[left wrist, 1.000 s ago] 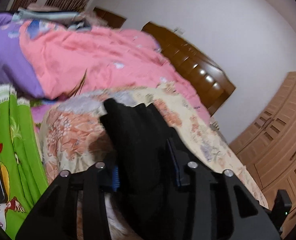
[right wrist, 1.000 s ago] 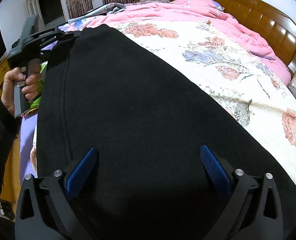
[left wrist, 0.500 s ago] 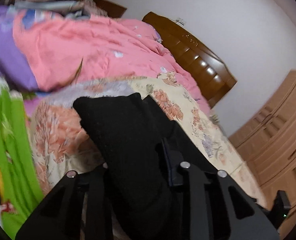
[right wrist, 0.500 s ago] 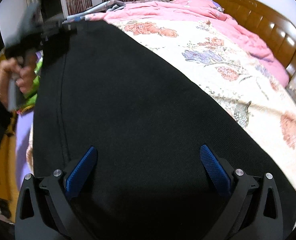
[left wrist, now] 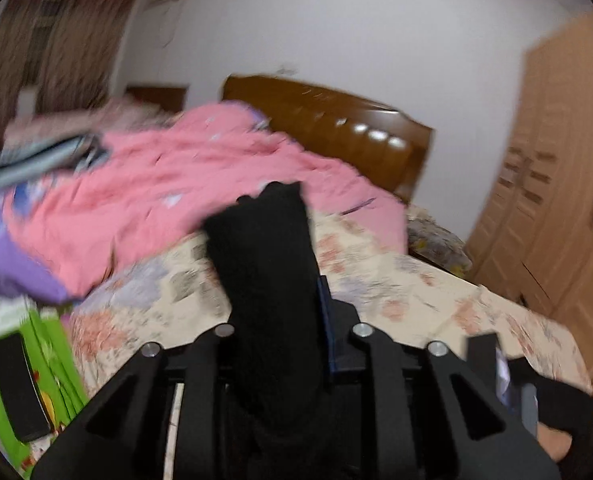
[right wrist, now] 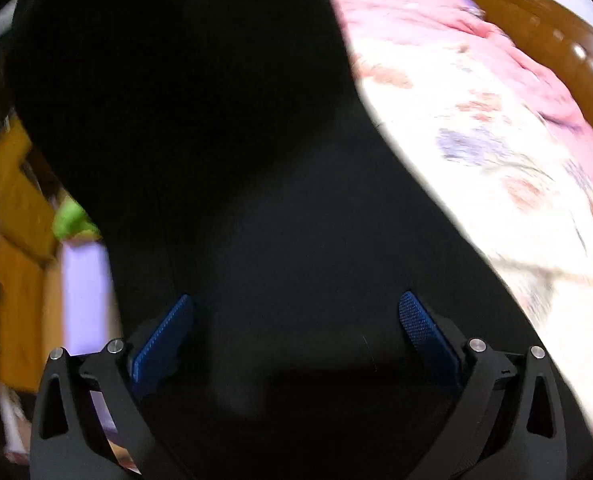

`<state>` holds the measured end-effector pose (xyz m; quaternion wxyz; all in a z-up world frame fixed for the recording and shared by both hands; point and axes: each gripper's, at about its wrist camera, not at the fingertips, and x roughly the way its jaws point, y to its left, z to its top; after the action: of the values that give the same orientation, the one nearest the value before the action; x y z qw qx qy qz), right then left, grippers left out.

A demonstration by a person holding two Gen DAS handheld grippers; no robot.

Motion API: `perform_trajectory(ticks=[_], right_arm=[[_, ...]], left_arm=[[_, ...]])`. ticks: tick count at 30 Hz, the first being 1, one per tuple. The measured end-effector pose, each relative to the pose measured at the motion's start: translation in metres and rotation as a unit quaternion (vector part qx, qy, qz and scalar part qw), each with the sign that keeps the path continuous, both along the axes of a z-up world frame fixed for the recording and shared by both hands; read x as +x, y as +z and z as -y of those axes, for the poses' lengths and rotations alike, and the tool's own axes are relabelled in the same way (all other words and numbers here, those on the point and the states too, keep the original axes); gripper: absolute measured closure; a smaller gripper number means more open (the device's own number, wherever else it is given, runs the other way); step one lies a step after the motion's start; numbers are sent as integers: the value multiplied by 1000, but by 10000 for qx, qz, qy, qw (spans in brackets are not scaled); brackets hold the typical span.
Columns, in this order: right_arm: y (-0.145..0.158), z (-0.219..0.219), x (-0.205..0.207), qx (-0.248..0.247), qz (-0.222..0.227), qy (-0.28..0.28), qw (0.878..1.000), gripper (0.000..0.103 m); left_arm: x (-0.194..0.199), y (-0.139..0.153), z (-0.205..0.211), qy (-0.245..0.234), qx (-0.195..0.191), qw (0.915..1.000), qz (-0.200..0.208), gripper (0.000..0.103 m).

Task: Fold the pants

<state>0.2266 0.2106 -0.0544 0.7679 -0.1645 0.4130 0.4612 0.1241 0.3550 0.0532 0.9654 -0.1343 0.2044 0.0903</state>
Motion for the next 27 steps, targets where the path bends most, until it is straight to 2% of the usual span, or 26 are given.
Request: perform_trajectory(ticks=[3,4,5,6,8,9,10,12,13,14,15,16,17,20,21,23,25,27], right_arm=[[36,88,6,630,124,-1039,9925,4],[43,129,9,997,19,-1486,9839,4],[45,149,10,1171,-73,-1723,9780,4],[45,184,12,1389,-226,-2141,9666,4],[40,241,10,1690,-510,-2810,9433,4],[38,259,8,1781,-639,-3007,9348,4],[36,269,4,1853,-713,-3082,9304,4],[33,287,-3,1908,-808,-3139,9266,4],[30,289,-4,1876,-832,-3155,9265,4],[27,291,-11,1881,-873,-3163,9257,4],[20,295,-17,1979,-990,-3126,9238,4],[12,289,-21,2046,-1105,-3077,9226,4],[8,287,-28,2102,-1234,-3004,9221,4],[-9,265,-44,2327,-1786,-2458,9239,4],[-11,250,-50,2363,-1999,-2208,9249,4],[-18,232,-54,2230,-2265,-1951,9279,4],[-26,204,-61,1895,-2611,-1729,9306,4],[-32,180,-72,1503,-2637,-1636,9387,4]], left_arm=[[-12,12,60,-498,429,9977,156,86],[-15,11,91,-683,731,9949,145,86],[-17,7,114,-860,879,9923,138,86],[-20,1,137,-1070,982,9893,132,86],[-23,-27,194,-1680,1294,9772,-27,81],[-21,-44,218,-2025,1408,9689,-224,68],[-19,-67,247,-2533,1562,9531,-557,54],[-25,-101,288,-3050,2091,9240,-973,40],[-37,-111,303,-3202,2438,9108,-918,34],[-52,-113,310,-3274,2652,9041,-712,29],[-64,-109,309,-3332,2643,9036,-513,19],[-72,-104,304,-3328,2548,9071,-381,13],[-80,-95,293,-3241,2392,9150,-215,11],[-99,-66,243,-2624,1798,9478,238,2],[-101,-60,227,-2402,1606,9569,291,2],[-102,-56,182,-1627,1114,9801,237,2],[-100,-59,141,-685,787,9945,70,2],[-101,-67,116,-161,573,9982,-112,2]])
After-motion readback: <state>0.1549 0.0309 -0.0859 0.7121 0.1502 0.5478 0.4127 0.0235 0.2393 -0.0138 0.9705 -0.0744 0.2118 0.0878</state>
